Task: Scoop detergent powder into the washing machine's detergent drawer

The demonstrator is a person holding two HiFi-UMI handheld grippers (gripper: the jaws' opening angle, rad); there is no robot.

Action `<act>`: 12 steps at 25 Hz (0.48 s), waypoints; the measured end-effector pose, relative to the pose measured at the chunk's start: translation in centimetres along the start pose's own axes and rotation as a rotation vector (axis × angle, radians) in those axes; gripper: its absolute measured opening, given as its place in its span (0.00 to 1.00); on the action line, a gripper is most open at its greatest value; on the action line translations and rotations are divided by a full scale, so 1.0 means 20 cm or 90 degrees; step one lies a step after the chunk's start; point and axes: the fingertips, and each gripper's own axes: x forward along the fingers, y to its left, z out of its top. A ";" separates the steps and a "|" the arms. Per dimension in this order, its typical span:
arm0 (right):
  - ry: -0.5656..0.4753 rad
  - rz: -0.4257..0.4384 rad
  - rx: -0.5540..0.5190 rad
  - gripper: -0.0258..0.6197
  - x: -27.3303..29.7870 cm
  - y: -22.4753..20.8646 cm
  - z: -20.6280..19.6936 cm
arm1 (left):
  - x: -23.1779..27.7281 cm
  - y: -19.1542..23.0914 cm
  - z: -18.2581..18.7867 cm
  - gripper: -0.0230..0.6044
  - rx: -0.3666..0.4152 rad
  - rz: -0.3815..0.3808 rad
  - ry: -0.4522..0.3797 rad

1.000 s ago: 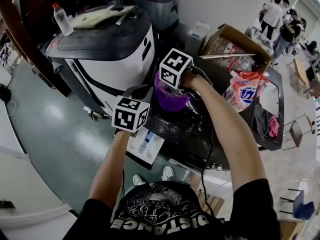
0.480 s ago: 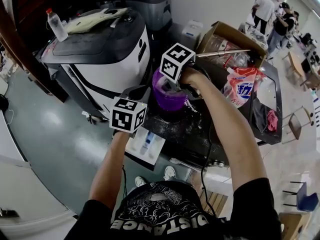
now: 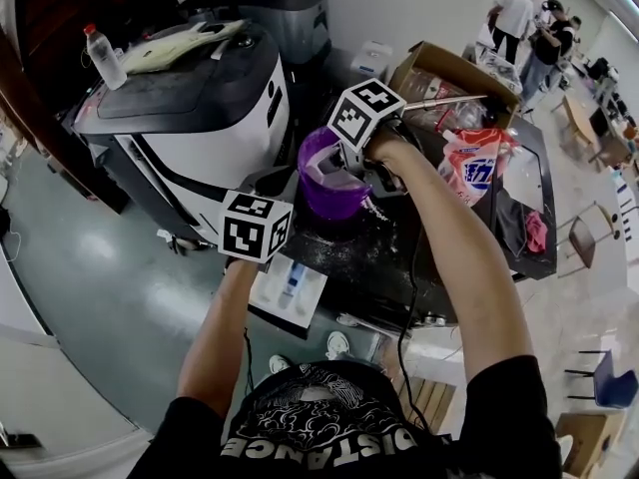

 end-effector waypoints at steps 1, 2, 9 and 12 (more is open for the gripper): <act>-0.011 0.005 0.009 0.09 -0.01 0.00 0.00 | 0.00 0.00 0.01 0.04 0.001 -0.002 -0.002; -0.022 0.010 0.017 0.09 -0.02 0.00 0.01 | 0.00 -0.01 0.01 0.04 0.002 -0.004 -0.003; -0.111 0.038 0.096 0.09 -0.10 -0.02 -0.01 | 0.03 -0.07 0.02 0.04 0.009 -0.026 -0.008; -0.152 0.045 0.132 0.09 -0.14 -0.05 -0.02 | 0.04 -0.08 0.02 0.04 0.011 -0.035 -0.010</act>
